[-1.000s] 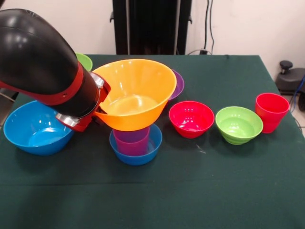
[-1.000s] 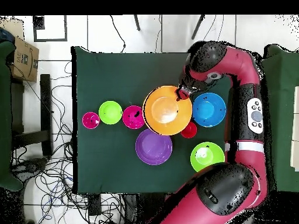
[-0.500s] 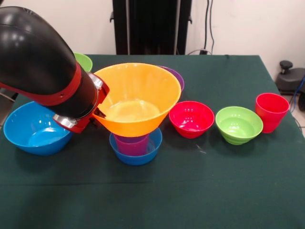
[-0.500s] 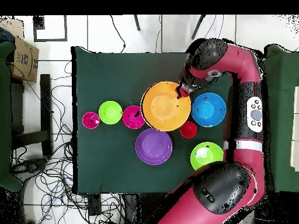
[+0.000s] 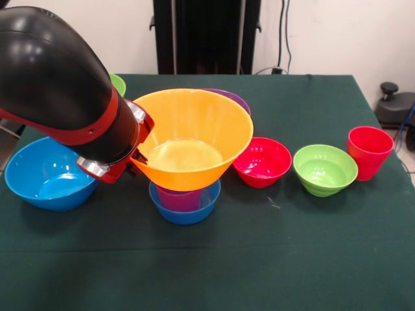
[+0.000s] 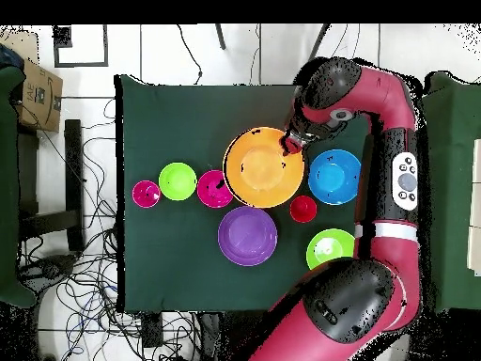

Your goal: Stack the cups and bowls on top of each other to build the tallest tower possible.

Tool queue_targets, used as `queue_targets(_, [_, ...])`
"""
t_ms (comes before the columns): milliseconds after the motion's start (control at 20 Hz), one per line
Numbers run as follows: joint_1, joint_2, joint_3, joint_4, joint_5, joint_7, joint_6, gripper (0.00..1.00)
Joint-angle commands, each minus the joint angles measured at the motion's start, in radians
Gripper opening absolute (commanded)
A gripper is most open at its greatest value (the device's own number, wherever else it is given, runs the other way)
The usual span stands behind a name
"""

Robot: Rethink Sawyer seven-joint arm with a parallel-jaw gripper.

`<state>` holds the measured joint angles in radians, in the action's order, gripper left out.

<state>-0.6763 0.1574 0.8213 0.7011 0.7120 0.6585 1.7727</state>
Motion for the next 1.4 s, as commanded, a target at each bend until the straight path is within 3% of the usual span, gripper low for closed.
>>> queue_targets(50, [0.012,-0.03,-0.051,0.015,0.035,-0.211,0.02,0.0])
queue_targets(1400, [-0.014,-0.027,-0.079,0.087,0.034,-0.195,-0.083,0.0])
